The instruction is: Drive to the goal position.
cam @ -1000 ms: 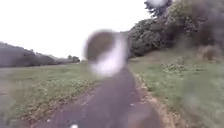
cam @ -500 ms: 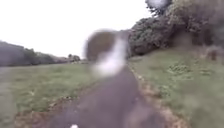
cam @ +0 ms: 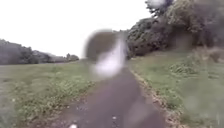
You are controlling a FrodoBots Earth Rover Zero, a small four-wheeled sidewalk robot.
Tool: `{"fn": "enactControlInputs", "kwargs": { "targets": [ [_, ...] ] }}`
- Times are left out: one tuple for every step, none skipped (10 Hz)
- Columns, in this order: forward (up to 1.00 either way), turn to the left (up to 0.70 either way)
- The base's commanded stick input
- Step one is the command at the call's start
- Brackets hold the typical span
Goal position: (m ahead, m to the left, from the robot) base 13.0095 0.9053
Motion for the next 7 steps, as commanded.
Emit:
{"fn": "enactControlInputs", "kwargs": {
  "targets": [
    [0.85,0.00],
    [0.85,0.00],
    [0.85,0.00],
    [0.85,0.00],
    [0.85,0.00],
    [0.85,-0.06],
    [0.85,-0.13]
  ]
}}
